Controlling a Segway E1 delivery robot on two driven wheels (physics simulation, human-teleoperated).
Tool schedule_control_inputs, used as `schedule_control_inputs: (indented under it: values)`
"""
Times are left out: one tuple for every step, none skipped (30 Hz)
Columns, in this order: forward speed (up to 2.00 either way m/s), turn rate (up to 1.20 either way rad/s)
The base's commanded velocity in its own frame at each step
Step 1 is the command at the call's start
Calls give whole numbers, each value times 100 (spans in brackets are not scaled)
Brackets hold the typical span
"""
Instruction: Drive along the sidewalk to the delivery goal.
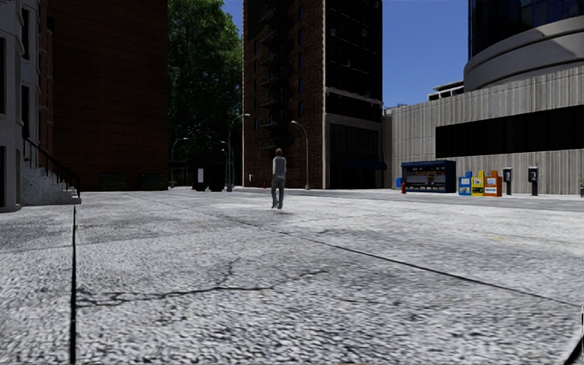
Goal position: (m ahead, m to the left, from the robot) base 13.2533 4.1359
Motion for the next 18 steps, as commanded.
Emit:
schedule_control_inputs:
  values:
    - [200, 0]
    - [200, 0]
    - [200, 0]
    - [200, 0]
    - [200, 0]
    - [200, 0]
    - [200, 0]
    - [200, 0]
    - [200, 0]
    - [200, 0]
    - [200, 0]
    - [200, 0]
    - [200, 0]
    - [200, 0]
    - [200, 0]
    - [200, 0]
    - [200, 0]
    - [200, 0]
